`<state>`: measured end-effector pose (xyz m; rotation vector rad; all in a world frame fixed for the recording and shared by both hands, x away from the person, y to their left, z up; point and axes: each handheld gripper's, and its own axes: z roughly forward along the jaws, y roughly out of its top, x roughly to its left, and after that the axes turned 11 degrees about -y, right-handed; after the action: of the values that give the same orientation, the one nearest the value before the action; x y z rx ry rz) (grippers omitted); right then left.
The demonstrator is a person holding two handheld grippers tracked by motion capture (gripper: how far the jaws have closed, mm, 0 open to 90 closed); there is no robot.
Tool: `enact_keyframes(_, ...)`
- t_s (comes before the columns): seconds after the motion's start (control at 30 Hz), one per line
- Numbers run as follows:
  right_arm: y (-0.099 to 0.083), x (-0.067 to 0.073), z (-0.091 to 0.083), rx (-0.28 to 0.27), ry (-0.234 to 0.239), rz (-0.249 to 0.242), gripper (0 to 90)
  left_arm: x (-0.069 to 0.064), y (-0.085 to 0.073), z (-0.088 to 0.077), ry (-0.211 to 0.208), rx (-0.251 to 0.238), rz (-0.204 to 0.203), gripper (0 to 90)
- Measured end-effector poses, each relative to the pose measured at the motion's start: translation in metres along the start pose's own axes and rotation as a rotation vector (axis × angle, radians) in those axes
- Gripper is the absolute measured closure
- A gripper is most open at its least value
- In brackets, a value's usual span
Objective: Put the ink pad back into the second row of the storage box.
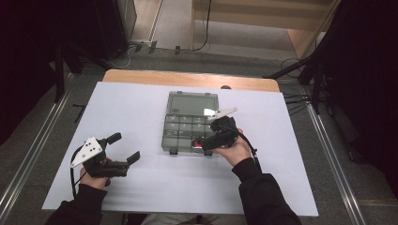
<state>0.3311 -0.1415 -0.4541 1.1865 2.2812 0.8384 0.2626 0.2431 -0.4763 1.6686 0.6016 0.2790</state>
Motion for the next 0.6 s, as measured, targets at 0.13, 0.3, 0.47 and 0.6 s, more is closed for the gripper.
enact_keyframes(0.13, -0.006, -0.007, -0.005, -0.028, 0.011, 0.032, 0.0, 0.000, 0.000, 0.000, 0.000, -0.001, -0.001, 0.0)
enact_keyframes(0.3, -0.010, -0.014, -0.015, -0.051, -0.023, 0.072, 0.0, 0.000, 0.000, 0.000, 0.001, 0.000, 0.000, 0.0)
enact_keyframes(0.47, -0.013, -0.019, -0.029, -0.080, -0.043, 0.090, 0.0, 0.000, 0.000, 0.000, 0.001, -0.001, 0.000, 0.0)
enact_keyframes(0.6, -0.018, -0.022, -0.038, -0.087, -0.054, 0.096, 0.0, 0.000, 0.000, 0.000, 0.000, -0.001, -0.001, 0.0)
